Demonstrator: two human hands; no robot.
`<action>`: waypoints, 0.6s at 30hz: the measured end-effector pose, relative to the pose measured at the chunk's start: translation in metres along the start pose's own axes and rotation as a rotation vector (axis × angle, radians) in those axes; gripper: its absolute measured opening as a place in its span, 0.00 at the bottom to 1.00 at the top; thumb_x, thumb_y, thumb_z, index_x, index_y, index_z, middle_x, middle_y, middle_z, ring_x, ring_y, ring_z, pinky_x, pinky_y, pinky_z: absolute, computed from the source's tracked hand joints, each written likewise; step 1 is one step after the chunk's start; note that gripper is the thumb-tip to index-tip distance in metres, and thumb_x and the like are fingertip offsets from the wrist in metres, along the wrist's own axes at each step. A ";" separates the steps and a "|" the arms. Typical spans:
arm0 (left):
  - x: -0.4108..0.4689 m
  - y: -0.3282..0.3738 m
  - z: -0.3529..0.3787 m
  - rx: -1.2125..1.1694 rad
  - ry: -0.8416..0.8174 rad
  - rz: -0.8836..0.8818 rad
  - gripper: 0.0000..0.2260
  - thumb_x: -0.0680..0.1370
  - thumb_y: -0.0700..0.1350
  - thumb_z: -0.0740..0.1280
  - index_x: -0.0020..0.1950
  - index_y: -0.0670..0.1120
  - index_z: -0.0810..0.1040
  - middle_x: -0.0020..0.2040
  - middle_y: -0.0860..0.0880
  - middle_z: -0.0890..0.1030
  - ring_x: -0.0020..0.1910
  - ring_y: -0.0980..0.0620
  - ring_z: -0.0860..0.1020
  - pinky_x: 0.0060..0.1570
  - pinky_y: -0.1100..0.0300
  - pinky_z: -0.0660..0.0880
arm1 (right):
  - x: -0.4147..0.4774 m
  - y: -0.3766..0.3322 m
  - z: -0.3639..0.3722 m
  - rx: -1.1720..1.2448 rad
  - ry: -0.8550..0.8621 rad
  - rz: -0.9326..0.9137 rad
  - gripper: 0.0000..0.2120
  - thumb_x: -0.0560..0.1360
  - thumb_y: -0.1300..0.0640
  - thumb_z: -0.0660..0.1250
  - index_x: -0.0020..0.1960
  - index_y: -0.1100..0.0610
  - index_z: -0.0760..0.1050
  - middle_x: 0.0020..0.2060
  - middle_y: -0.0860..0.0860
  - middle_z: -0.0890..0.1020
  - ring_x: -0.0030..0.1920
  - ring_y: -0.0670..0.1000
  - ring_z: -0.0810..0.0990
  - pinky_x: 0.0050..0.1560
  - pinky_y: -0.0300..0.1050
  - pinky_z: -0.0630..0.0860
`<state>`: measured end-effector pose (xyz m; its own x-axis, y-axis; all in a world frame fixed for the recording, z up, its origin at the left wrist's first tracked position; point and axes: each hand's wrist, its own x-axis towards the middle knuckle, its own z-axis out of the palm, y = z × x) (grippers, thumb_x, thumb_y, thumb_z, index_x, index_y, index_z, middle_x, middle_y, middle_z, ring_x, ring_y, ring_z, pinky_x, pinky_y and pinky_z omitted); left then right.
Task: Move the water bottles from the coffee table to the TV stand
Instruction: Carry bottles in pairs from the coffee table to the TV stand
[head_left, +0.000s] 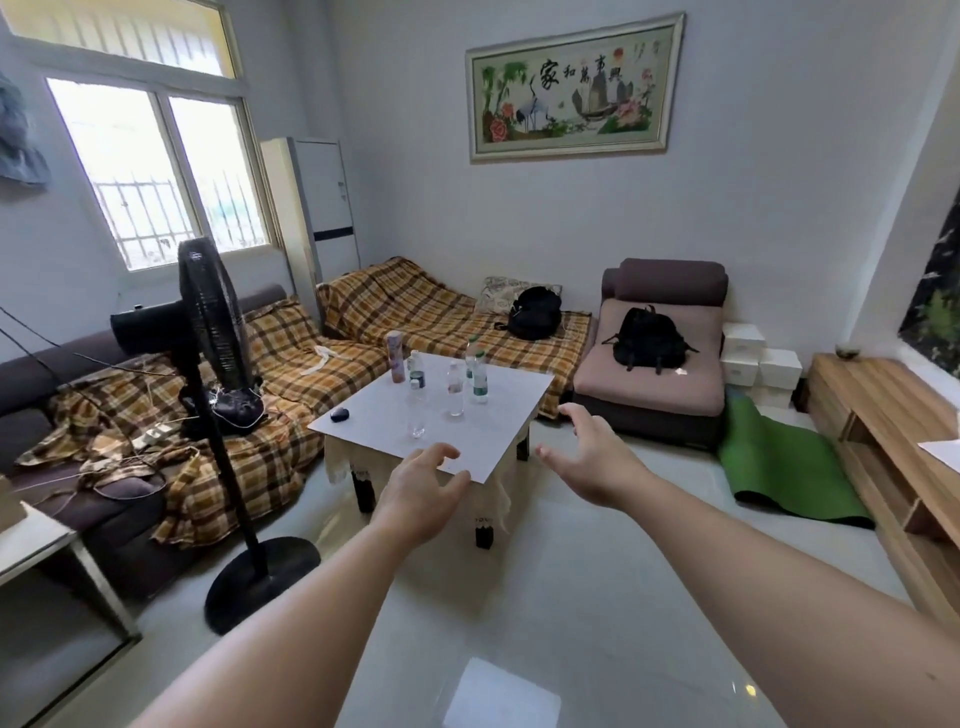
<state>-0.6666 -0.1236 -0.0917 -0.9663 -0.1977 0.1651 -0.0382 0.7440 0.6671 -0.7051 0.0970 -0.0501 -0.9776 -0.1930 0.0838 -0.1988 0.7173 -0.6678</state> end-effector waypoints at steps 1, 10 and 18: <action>0.017 -0.001 0.004 -0.006 0.005 -0.009 0.13 0.75 0.55 0.64 0.59 0.58 0.73 0.60 0.52 0.74 0.57 0.53 0.71 0.49 0.59 0.67 | 0.021 0.002 -0.001 0.013 -0.002 -0.005 0.34 0.74 0.40 0.63 0.75 0.49 0.55 0.72 0.54 0.64 0.70 0.54 0.66 0.63 0.51 0.67; 0.168 -0.026 0.023 0.039 0.012 -0.066 0.15 0.74 0.58 0.62 0.60 0.59 0.72 0.60 0.53 0.74 0.51 0.54 0.73 0.44 0.59 0.68 | 0.180 0.008 0.023 -0.032 -0.093 -0.035 0.34 0.74 0.40 0.64 0.74 0.47 0.55 0.72 0.54 0.65 0.70 0.56 0.67 0.66 0.56 0.69; 0.333 -0.088 0.044 0.004 -0.084 -0.116 0.16 0.76 0.58 0.62 0.63 0.59 0.70 0.65 0.50 0.72 0.55 0.53 0.71 0.46 0.59 0.69 | 0.354 0.000 0.079 -0.163 -0.139 -0.025 0.35 0.74 0.40 0.64 0.75 0.48 0.54 0.73 0.54 0.64 0.69 0.57 0.67 0.67 0.56 0.69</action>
<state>-0.9967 -0.2270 -0.1278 -0.9733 -0.2281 0.0253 -0.1516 0.7217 0.6754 -1.0460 -0.0242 -0.0789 -0.9555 -0.2946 -0.0114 -0.2427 0.8079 -0.5371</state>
